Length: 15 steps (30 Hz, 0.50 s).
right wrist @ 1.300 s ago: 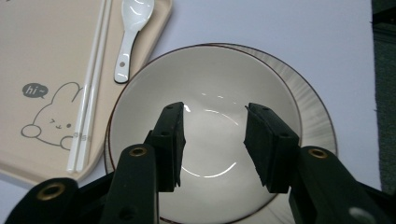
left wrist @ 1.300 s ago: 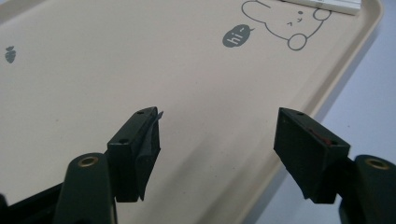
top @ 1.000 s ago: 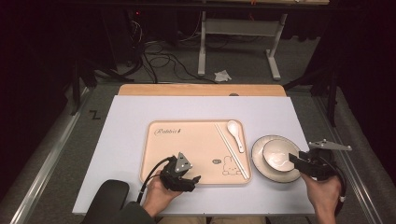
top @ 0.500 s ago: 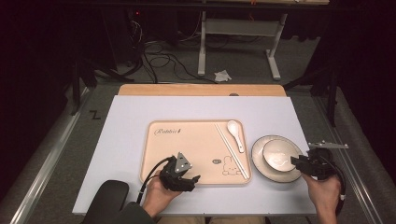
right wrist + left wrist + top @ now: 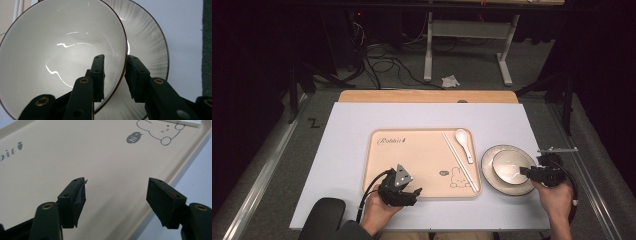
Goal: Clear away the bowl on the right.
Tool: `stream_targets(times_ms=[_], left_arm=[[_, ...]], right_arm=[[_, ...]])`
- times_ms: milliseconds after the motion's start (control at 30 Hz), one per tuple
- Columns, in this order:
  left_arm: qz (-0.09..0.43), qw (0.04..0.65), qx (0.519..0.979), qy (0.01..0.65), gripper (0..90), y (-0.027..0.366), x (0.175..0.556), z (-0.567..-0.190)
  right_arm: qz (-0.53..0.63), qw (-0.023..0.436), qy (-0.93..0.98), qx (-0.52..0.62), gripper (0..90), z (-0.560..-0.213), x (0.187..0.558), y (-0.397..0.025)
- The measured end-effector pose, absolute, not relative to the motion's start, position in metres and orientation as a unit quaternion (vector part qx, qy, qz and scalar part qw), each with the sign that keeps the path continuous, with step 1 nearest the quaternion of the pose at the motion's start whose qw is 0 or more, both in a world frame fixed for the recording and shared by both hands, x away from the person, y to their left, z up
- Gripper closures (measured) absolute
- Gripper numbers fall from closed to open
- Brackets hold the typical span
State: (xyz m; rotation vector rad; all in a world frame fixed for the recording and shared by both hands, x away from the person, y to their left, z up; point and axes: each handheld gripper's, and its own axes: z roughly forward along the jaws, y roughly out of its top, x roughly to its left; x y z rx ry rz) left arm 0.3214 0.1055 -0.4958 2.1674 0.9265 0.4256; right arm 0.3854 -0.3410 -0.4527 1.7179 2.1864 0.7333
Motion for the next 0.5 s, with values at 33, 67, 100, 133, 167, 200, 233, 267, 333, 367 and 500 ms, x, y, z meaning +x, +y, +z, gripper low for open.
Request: stream_targets(times_ms=[33,67,100,133,167,200,233,267,333,367,500], left_arm=[[0.166,0.364,0.842,0.362,32.3,0.106,0.321,-0.496],[0.167,0.364,0.841,0.363,32.3,0.107,0.32,-0.496],[0.168,0.363,0.841,0.365,32.3,0.108,0.32,-0.496],[0.169,0.364,0.839,0.367,32.3,0.109,0.319,-0.496],[0.169,0.362,0.838,0.37,32.3,0.11,0.318,-0.496],[0.169,0.363,0.838,0.371,32.3,0.111,0.318,-0.496],[0.171,0.362,0.837,0.374,32.3,0.112,0.317,-0.496],[0.171,0.362,0.836,0.375,32.3,0.113,0.317,-0.496],[0.173,0.36,0.835,0.379,32.3,0.114,0.316,-0.496],[0.173,0.36,0.835,0.38,32.3,0.114,0.315,-0.496],[0.174,0.359,0.832,0.385,32.2,0.117,0.314,-0.497]], right_arm=[[0.251,0.129,0.755,0.592,70.5,-0.454,0.388,-0.341],[0.251,0.126,0.756,0.591,70.6,-0.455,0.389,-0.341],[0.249,0.123,0.757,0.592,70.8,-0.456,0.391,-0.34],[0.247,0.119,0.758,0.591,71.3,-0.456,0.393,-0.34],[0.248,0.118,0.759,0.591,71.7,-0.456,0.395,-0.34],[0.248,0.114,0.759,0.591,72.0,-0.457,0.397,-0.34],[0.249,0.111,0.76,0.59,72.2,-0.458,0.398,-0.34],[0.246,0.104,0.762,0.59,72.4,-0.459,0.401,-0.34],[0.239,0.097,0.766,0.589,72.7,-0.461,0.404,-0.339],[0.237,0.096,0.767,0.589,73.5,-0.462,0.405,-0.338],[0.25,0.078,0.765,0.589,76.6,-0.464,0.411,-0.34]])
